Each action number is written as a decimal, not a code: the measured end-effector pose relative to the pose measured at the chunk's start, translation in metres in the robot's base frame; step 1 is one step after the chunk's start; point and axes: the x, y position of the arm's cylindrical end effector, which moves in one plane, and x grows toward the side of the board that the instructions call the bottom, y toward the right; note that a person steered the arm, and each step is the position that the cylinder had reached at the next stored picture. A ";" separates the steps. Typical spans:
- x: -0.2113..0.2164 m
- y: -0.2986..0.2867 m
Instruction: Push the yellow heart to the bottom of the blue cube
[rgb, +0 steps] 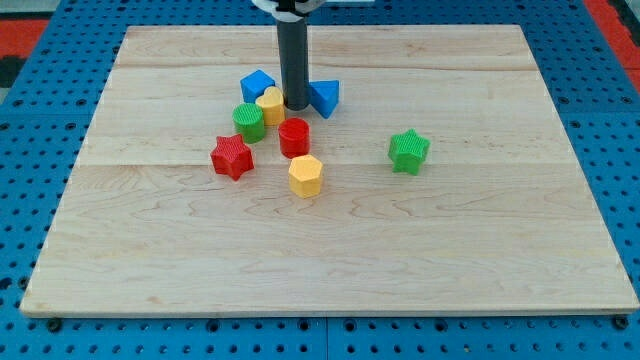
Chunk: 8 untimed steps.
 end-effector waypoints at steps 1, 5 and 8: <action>0.030 0.007; -0.049 -0.124; -0.100 -0.109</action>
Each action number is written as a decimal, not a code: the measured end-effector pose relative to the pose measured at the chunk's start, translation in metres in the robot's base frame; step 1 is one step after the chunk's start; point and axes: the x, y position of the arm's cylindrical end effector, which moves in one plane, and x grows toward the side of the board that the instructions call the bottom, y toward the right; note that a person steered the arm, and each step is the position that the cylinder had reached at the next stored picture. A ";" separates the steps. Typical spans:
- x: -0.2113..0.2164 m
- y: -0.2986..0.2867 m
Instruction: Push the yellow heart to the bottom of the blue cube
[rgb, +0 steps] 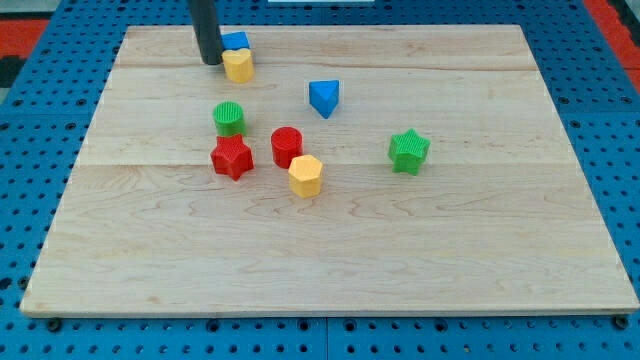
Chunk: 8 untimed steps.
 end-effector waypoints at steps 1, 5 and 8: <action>-0.005 -0.035; -0.013 0.023; 0.022 0.026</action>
